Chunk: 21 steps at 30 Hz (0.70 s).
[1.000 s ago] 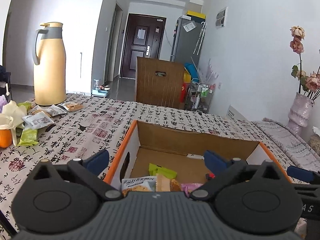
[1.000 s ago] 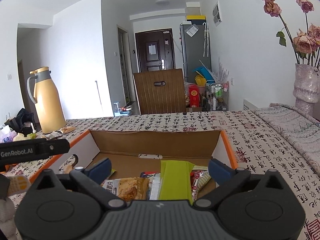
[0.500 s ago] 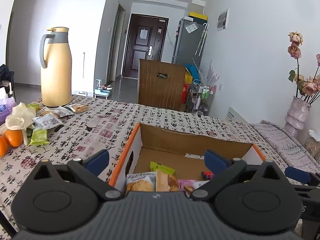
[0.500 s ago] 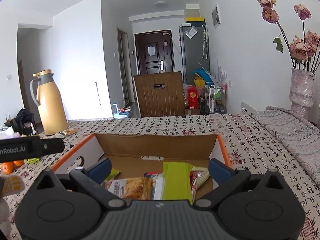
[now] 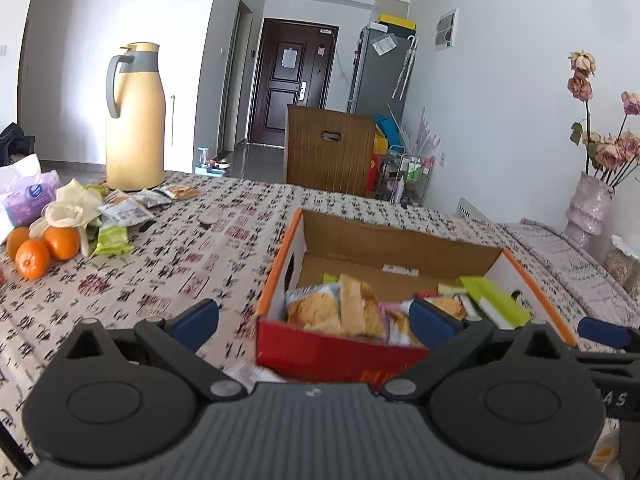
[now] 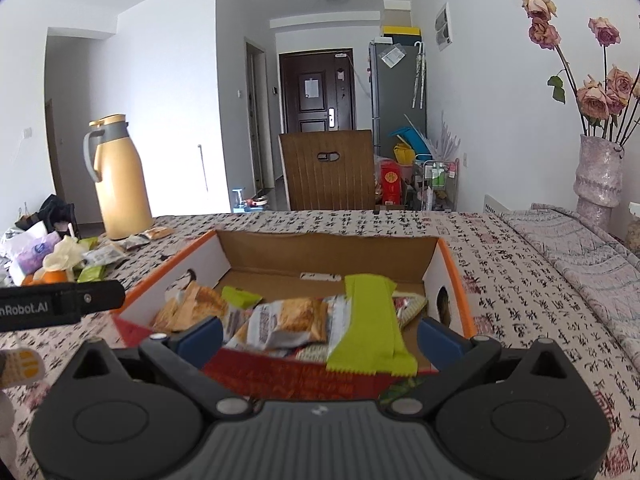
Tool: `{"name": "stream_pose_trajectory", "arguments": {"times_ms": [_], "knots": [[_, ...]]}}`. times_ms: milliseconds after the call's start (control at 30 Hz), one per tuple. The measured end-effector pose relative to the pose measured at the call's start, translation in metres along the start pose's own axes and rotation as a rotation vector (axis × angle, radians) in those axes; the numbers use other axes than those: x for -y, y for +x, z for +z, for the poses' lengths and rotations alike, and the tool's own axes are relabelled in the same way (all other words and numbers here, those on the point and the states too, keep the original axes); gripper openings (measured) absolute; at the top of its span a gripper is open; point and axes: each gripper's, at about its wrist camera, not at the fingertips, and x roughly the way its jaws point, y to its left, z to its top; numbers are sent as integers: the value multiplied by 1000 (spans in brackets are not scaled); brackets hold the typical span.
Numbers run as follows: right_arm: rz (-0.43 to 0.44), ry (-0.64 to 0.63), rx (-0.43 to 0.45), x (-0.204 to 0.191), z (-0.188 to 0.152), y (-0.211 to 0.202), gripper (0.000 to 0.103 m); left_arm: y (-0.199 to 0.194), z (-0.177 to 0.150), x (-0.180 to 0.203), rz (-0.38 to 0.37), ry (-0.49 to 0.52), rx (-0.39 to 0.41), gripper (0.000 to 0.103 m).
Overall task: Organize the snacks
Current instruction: 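Move both open tools back toward the snack pile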
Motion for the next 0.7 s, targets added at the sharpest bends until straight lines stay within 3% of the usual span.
{"name": "stream_pose_trajectory", "arguments": {"times_ms": [400, 700], "knots": [[1, -21, -65, -9, -35, -17, 103, -14, -40, -28, 25, 23, -57, 103], [-44, -18, -150, -4, -60, -18, 103, -6, -55, -40, 10, 41, -95, 103]]}}
